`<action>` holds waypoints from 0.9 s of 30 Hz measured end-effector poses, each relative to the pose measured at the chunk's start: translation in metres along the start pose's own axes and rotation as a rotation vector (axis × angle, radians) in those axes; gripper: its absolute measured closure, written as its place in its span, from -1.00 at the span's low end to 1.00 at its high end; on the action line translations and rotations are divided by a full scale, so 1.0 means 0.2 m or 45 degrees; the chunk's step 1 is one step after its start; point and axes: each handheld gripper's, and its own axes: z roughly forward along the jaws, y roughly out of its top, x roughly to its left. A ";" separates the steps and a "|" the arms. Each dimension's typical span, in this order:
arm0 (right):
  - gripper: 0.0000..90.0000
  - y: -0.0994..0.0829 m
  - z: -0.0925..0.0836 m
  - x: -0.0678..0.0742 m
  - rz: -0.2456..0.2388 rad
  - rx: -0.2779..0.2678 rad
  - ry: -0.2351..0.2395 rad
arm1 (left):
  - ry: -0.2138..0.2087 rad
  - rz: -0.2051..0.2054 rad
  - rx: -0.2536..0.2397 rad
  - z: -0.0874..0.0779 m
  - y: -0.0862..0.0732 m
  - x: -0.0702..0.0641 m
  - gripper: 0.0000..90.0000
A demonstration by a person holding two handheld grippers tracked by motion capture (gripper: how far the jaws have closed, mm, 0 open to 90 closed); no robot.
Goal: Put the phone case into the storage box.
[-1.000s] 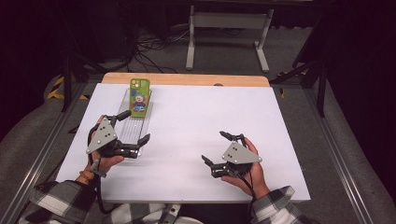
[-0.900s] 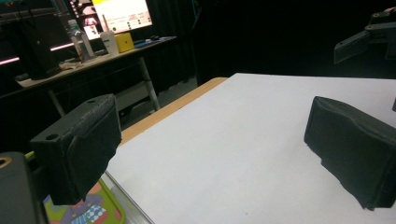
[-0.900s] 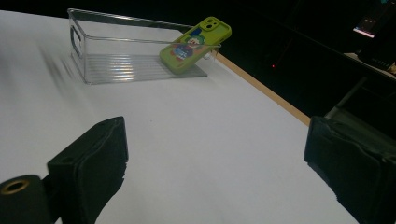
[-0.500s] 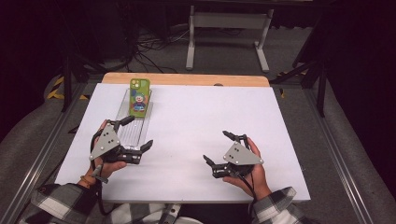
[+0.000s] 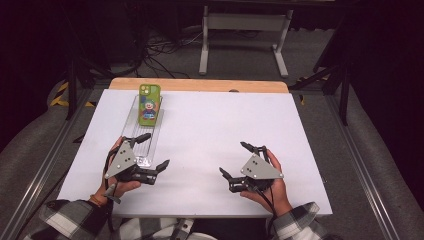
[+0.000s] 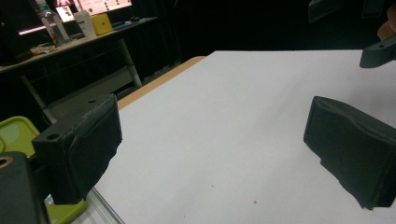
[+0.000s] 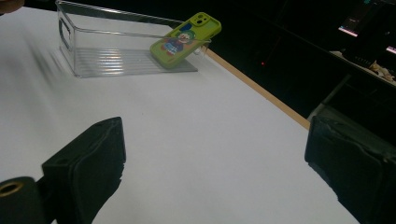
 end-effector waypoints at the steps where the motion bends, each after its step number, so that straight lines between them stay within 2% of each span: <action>1: -0.86 0.00 0.00 0.00 0.000 0.003 0.002 | 0.001 -0.008 0.003 0.00 -0.01 -0.01 -0.89; 5: -0.86 -0.01 0.00 0.01 -0.007 0.020 0.000 | 0.005 -0.023 0.026 0.01 -0.03 -0.02 -0.87; 8: -0.85 -0.02 0.00 0.01 0.012 0.020 0.006 | 0.007 -0.013 0.054 0.02 -0.05 -0.04 -0.87; 10: -0.85 -0.02 0.00 0.01 0.014 0.020 0.005 | -0.017 -0.036 0.058 0.02 -0.06 -0.05 -0.86; 16: -0.85 -0.04 -0.01 0.01 0.016 0.026 0.005 | -0.031 -0.023 0.085 0.01 -0.10 -0.07 -0.85; 17: -0.85 -0.04 -0.01 0.01 0.021 0.028 0.007 | -0.026 0.003 0.086 0.01 -0.10 -0.07 -0.85; 19: -0.86 -0.04 -0.01 0.01 0.024 0.028 0.007 | -0.038 -0.015 0.094 0.01 -0.12 -0.08 -0.85; 24: -0.86 -0.06 -0.03 0.00 0.027 0.034 0.003 | -0.035 -0.020 0.127 0.01 -0.16 -0.08 -0.84; 26: -0.86 -0.07 -0.03 0.00 0.026 0.036 0.002 | -0.046 -0.041 0.130 0.00 -0.17 -0.08 -0.84; 27: -0.86 -0.07 -0.03 0.00 0.018 0.038 0.002 | -0.041 -0.031 0.141 0.00 -0.18 -0.08 -0.84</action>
